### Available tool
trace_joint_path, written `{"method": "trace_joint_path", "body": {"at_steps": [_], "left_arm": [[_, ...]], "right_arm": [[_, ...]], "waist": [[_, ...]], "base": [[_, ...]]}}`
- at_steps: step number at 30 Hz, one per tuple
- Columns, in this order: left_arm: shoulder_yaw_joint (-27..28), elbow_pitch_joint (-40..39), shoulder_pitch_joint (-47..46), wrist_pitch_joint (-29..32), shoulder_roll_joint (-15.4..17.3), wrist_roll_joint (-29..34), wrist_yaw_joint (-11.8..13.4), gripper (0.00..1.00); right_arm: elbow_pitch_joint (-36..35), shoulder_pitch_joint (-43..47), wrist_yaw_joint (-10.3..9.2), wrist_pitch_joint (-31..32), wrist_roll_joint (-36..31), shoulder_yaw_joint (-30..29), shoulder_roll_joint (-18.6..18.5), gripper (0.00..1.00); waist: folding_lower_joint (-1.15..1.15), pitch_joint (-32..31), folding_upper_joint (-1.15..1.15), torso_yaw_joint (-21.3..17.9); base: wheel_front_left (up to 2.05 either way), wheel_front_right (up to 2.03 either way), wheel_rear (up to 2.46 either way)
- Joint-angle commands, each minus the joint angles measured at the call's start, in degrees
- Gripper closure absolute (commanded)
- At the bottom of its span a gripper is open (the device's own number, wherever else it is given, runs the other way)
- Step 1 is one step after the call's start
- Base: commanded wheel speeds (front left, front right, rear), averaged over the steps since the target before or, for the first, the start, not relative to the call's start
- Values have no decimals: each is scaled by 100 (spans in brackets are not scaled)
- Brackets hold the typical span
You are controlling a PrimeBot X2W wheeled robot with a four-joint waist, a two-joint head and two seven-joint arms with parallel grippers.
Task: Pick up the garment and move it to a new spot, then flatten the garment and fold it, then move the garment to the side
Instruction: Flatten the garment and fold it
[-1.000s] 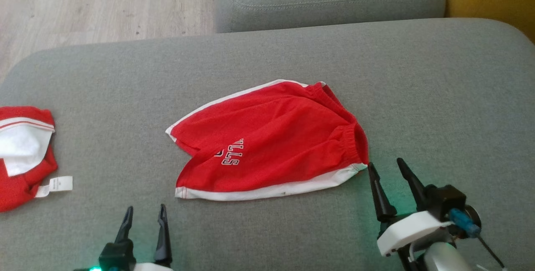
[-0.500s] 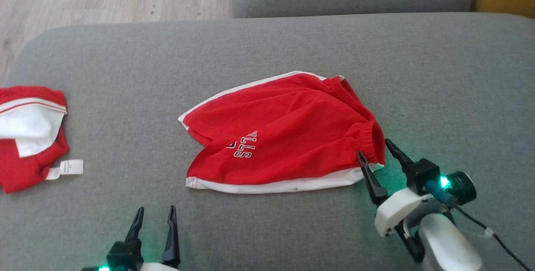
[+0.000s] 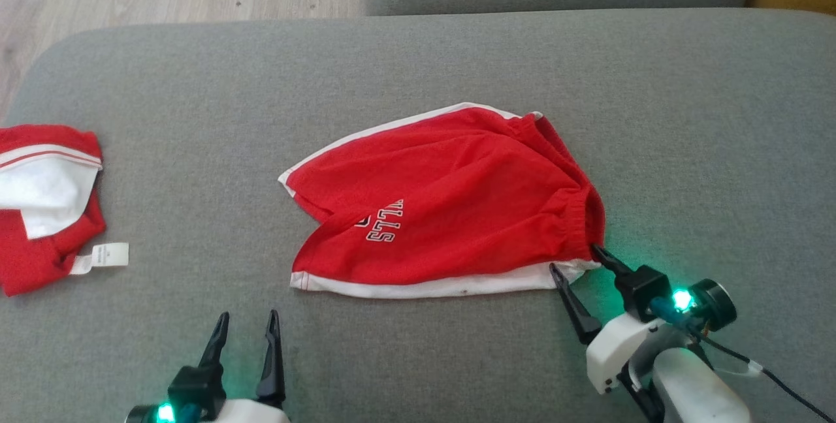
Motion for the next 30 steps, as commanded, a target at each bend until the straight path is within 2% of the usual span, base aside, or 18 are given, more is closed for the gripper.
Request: {"method": "trace_joint_path", "body": {"at_steps": [1,3,5,7,8,9,10,14,19,24,30], "left_arm": [[151,-126,-241,-56,-3,-46,25,0],[131,-128,-250,-56,-3,-44,22,0],[115,-129,-250,-56,-3,-41,13,0],[112,-122,-249,-56,-3,-45,5,0],[113,-118,-250,-56,-3,-48,0,0],[114,-116,-249,-56,-3,-50,-5,0],[114,-115,-247,-56,-3,-50,-10,0],[121,-112,-247,-56,-3,-61,-28,0],[83,-200,-245,-56,-4,-102,-82,0],[-58,-302,-236,-56,-4,-242,-266,0],[-471,-212,-308,-56,-4,-627,-559,0]], "right_arm": [[-117,-169,-4,-38,56,200,-56,0],[-130,-175,-4,-38,98,299,-88,0],[-123,-169,-4,-38,139,391,-128,26],[-117,-169,-4,-38,191,456,-169,60],[-93,-172,-4,-38,217,484,-190,67],[-63,-181,-4,-38,243,506,-207,87],[-33,-192,-4,-38,265,525,-221,98],[33,-247,-4,-38,345,558,-251,100],[-177,-190,-4,-38,507,263,-322,100],[-397,-1,-4,-38,590,-57,-445,100],[-572,117,-4,-38,648,-106,-499,100]], "waist": [[-1,5,0,3],[-1,10,0,6],[-1,11,0,8],[-1,15,0,10],[-1,15,0,10],[-1,15,0,9],[-1,17,0,8],[-1,10,0,-3],[-1,-64,0,-34],[-1,-106,0,-101],[-1,-10,0,-303]], "base": [[0,0,0],[0,0,0],[0,0,0],[0,0,0],[0,0,0],[0,0,0],[0,0,0],[0,0,0],[0,0,0],[0,0,0],[0,0,0]]}}
